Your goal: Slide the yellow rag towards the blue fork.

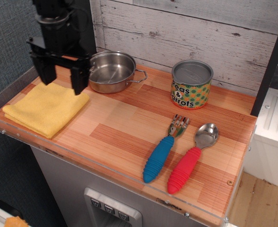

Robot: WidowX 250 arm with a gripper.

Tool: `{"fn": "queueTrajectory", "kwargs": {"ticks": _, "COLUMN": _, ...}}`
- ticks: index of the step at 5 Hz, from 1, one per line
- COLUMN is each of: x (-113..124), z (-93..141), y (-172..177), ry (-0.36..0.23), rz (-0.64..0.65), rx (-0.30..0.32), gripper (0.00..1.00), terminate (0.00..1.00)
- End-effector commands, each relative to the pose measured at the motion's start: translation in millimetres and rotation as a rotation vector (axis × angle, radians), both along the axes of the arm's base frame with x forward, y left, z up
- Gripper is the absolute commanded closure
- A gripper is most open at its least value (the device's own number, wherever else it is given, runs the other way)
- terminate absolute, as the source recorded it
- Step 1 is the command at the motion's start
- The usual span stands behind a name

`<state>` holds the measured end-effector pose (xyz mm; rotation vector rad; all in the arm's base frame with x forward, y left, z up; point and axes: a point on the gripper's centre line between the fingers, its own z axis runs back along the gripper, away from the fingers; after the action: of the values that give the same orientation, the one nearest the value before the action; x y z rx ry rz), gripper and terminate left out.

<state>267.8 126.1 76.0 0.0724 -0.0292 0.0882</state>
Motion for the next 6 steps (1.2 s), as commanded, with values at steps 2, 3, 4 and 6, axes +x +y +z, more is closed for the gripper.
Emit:
{"fn": "queueTrajectory", "kwargs": {"ticks": 2, "x": -0.6, "z": -17.9, "y": 50.4, "ry": 0.018, "rz": 0.103, "rx": 0.136, "gripper": 1.00, "terminate": 0.00}}
{"fn": "queueTrajectory", "kwargs": {"ticks": 3, "x": -1.5, "z": -27.7, "y": 58.6, "ry": -0.006, "rz": 0.092, "rx": 0.165, "gripper": 1.00, "terminate": 0.00}}
{"fn": "queueTrajectory", "kwargs": {"ticks": 4, "x": -2.3, "z": -35.4, "y": 60.4, "ry": -0.006, "rz": 0.083, "rx": 0.151, "gripper": 1.00, "terminate": 0.00}}
{"fn": "queueTrajectory", "kwargs": {"ticks": 6, "x": -3.3, "z": -48.0, "y": 46.5, "ry": 0.000, "rz": 0.085, "rx": 0.107, "gripper": 1.00, "terminate": 0.00}}
